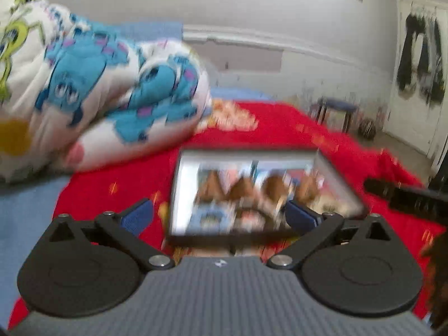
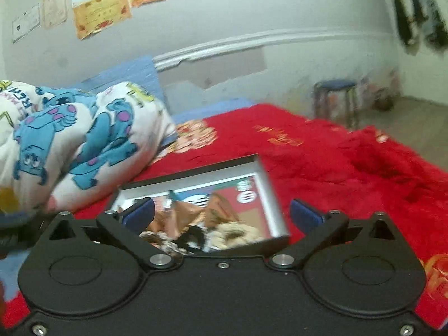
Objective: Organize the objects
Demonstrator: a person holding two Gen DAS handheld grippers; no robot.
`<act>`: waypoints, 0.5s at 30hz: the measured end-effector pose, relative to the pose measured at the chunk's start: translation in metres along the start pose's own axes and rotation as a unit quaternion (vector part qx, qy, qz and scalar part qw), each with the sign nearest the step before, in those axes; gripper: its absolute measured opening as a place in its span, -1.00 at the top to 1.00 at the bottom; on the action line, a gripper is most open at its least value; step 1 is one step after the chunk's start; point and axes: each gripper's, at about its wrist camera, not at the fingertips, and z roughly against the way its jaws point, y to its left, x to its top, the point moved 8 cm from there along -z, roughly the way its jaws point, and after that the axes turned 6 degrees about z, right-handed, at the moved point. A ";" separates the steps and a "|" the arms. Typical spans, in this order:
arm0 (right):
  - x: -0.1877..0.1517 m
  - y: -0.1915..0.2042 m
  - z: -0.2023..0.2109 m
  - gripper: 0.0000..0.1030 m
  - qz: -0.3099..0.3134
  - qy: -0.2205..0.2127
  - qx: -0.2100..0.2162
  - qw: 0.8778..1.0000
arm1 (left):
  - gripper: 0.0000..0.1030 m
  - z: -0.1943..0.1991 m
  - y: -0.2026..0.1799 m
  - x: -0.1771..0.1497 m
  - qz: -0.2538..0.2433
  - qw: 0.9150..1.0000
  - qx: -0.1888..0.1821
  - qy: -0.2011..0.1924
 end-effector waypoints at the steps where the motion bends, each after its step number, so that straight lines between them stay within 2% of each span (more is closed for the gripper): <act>1: -0.006 0.002 0.000 -1.00 0.019 0.007 -0.008 1.000 | -1.00 -0.005 0.002 -0.010 -0.003 1.000 0.011 0.016; 4: -0.018 0.008 -0.002 -1.00 0.064 0.024 -0.022 0.997 | -1.00 -0.021 0.006 -0.033 -0.005 0.997 0.032 0.066; 7: -0.030 0.010 0.000 -1.00 0.066 0.023 -0.031 0.997 | -1.00 -0.031 0.009 -0.045 -0.004 0.994 0.058 0.093; 11: -0.055 0.010 -0.003 -1.00 0.080 0.059 -0.036 0.994 | -1.00 -0.032 0.006 -0.053 -0.005 0.993 0.058 0.100; 15: -0.064 0.014 -0.008 -1.00 0.096 0.081 -0.037 0.991 | -1.00 -0.032 0.008 -0.065 0.034 0.991 0.047 0.124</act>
